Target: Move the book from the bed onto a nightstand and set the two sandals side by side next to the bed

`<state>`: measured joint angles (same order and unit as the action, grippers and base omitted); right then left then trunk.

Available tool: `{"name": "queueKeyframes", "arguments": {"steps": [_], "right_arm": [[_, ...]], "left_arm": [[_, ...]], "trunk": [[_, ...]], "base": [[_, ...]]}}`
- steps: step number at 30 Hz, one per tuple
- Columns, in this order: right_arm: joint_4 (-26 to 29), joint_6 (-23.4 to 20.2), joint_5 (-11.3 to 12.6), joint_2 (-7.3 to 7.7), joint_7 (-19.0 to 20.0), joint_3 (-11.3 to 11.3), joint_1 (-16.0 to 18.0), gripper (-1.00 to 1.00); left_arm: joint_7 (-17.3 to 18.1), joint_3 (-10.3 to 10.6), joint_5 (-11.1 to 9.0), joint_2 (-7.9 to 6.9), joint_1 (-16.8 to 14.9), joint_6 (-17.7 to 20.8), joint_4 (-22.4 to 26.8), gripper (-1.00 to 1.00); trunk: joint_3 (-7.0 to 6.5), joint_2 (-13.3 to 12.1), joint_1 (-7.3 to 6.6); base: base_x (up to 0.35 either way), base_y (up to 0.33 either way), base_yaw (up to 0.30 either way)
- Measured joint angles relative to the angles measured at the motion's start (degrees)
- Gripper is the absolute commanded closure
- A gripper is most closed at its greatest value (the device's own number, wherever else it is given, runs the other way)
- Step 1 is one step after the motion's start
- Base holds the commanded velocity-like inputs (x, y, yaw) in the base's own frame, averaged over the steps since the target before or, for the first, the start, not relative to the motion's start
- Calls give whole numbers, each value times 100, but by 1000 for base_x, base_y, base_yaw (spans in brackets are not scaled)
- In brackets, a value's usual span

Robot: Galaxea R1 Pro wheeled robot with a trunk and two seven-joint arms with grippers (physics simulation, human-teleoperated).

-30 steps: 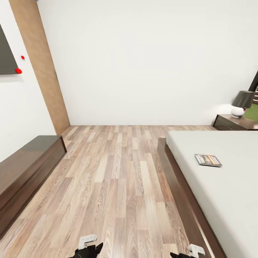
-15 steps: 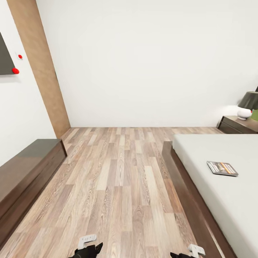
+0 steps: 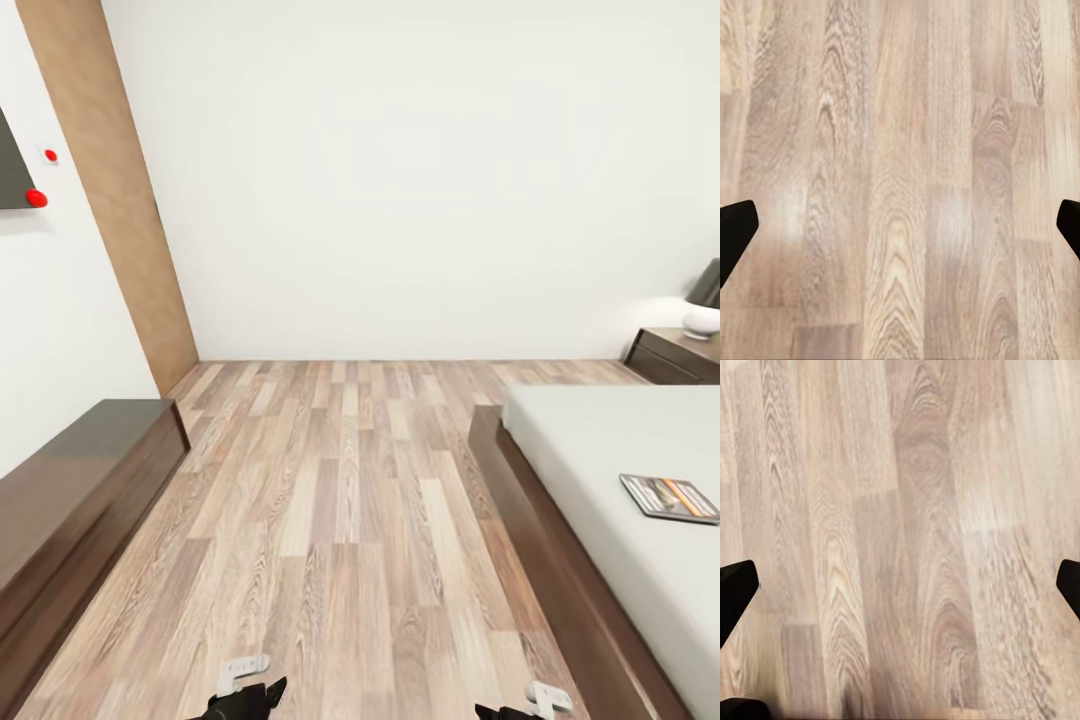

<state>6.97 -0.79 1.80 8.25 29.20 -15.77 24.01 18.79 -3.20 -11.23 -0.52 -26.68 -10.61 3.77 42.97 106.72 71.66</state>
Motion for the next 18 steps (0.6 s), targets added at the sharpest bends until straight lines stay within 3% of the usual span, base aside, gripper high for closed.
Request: {"name": "queueKeyframes", "arguments": {"steps": [7, 18], "right_arm": [[0, 0, -1, 0, 0, -2, -3, -100], [0, 0, -3, 0, 0, 0, -2, -100]], "left_arm": [[0, -1, 0, 0, 0, 2, 0, -100], [-6, 2, 0, 0, 0, 3, 0, -100]], "trunk": [[0, 0, 0], [0, 0, 0]], "base": [[295, 103, 0], [322, 11, 0]]}}
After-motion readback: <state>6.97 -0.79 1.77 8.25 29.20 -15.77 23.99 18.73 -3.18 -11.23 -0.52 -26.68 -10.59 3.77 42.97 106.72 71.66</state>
